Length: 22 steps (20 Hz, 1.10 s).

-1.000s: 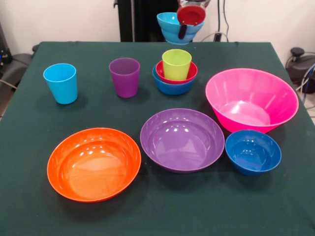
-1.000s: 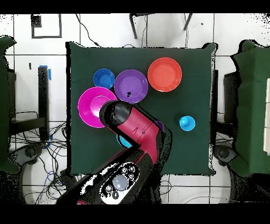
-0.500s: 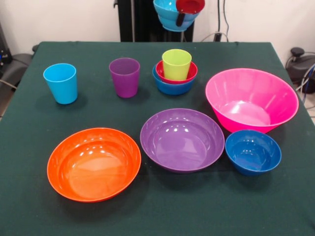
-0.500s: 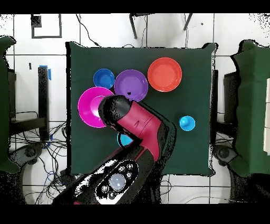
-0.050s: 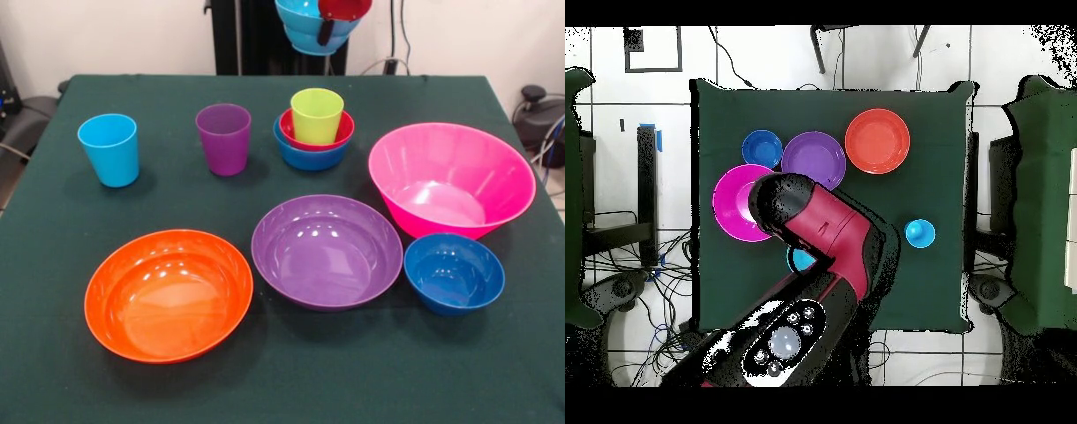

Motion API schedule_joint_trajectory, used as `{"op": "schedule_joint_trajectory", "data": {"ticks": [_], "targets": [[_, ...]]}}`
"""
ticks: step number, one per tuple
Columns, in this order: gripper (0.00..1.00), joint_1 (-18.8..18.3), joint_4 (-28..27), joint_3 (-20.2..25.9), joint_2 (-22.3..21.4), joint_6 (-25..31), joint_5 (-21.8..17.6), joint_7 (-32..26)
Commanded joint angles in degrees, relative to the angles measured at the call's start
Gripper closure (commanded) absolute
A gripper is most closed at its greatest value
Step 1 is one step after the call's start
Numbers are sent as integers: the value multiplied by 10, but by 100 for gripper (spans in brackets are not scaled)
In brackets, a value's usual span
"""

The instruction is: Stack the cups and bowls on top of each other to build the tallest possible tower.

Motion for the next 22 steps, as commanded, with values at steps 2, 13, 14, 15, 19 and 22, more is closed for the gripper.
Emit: {"op": "schedule_joint_trajectory", "data": {"ticks": [2,13,14,15,19,22], "targets": [[100,-4,-28,52,16,22,-26,97],[100,-16,-21,74,17,-31,-16,70],[100,-16,-20,75,16,-32,-15,69],[100,-16,-20,75,16,-31,-15,70],[100,-19,-15,79,12,-38,-13,64],[100,-23,-11,86,11,-47,-9,58]]}}
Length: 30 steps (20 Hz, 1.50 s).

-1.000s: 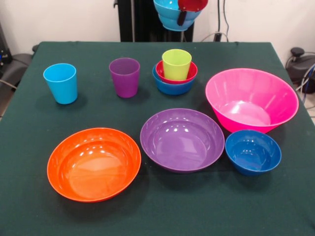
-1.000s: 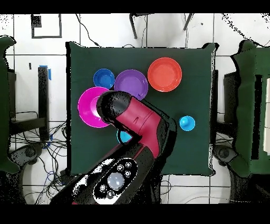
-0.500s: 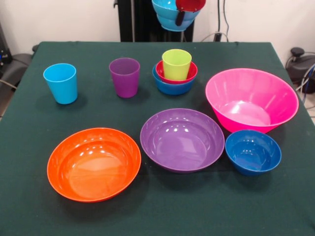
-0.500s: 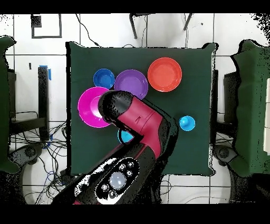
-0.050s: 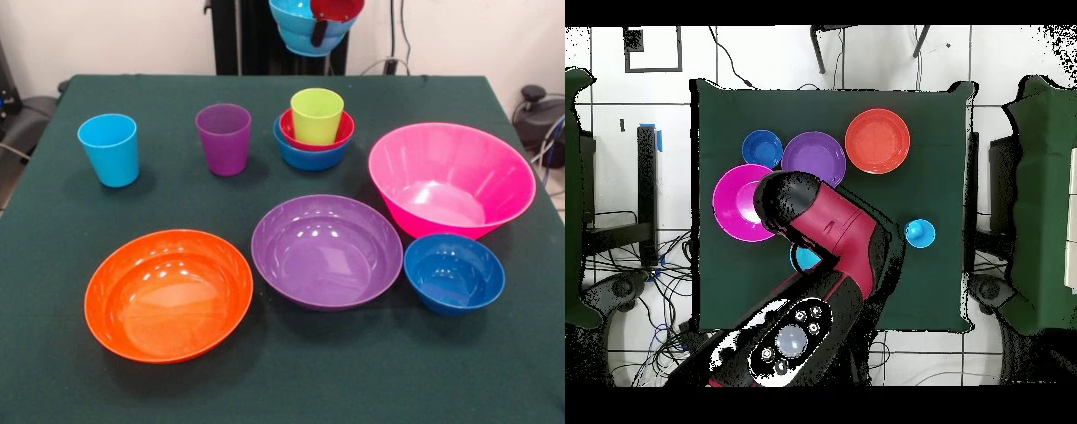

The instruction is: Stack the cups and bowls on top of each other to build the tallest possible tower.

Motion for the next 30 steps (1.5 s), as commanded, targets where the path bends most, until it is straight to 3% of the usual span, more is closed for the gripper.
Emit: {"op": "schedule_joint_trajectory", "data": {"ticks": [1,30], "targets": [[100,-14,-8,87,11,-46,-7,58],[100,-22,-50,108,48,-91,6,79]]}}
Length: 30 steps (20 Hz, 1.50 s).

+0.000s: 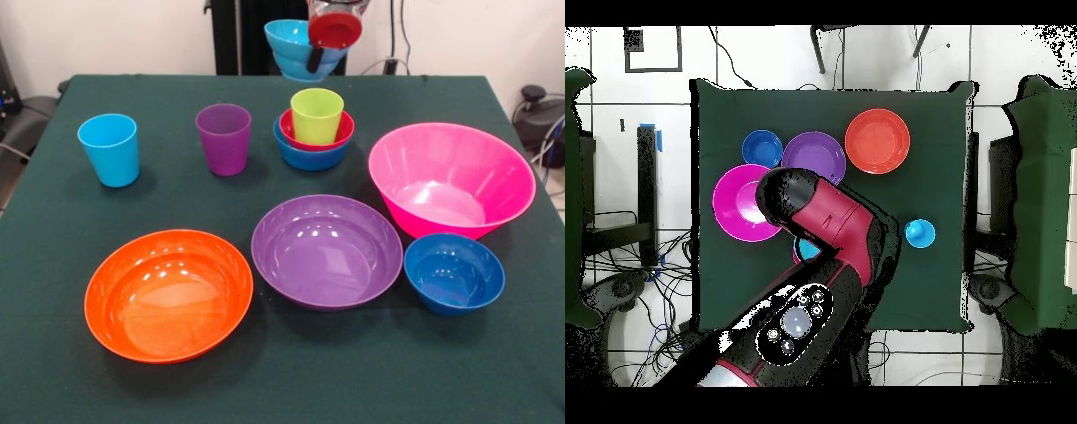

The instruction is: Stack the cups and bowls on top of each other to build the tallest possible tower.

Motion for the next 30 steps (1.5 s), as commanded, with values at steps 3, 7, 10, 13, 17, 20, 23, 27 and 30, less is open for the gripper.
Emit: {"op": "schedule_joint_trajectory", "data": {"ticks": [3,7,10,13,17,20,23,27,30], "targets": [[100,-16,-41,91,31,-53,4,77],[100,-17,-44,93,34,-57,6,81],[100,-16,-44,94,35,-57,9,83],[100,-16,-45,93,35,-54,9,84],[100,-12,-44,93,34,-49,13,89],[100,-8,-44,92,33,-45,15,95],[100,-4,-44,92,32,-41,18,101],[100,-6,-40,100,29,-45,24,95],[100,-9,-37,108,25,-49,29,87]]}}
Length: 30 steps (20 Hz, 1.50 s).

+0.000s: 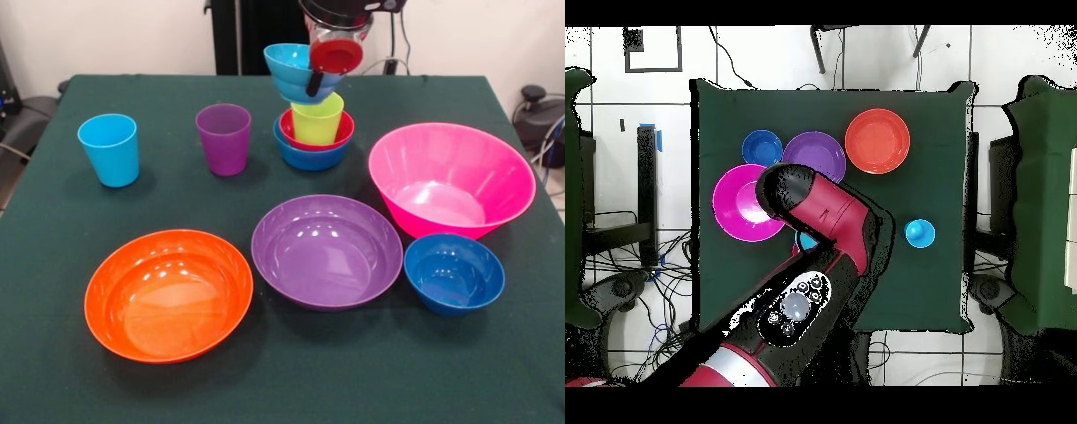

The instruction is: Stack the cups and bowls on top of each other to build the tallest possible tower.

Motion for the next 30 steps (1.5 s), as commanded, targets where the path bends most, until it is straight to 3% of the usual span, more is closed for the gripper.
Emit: {"op": "schedule_joint_trajectory", "data": {"ticks": [1,30], "targets": [[100,-8,-24,100,3,-22,17,85],[100,-10,-6,110,-16,-15,21,72]]}}
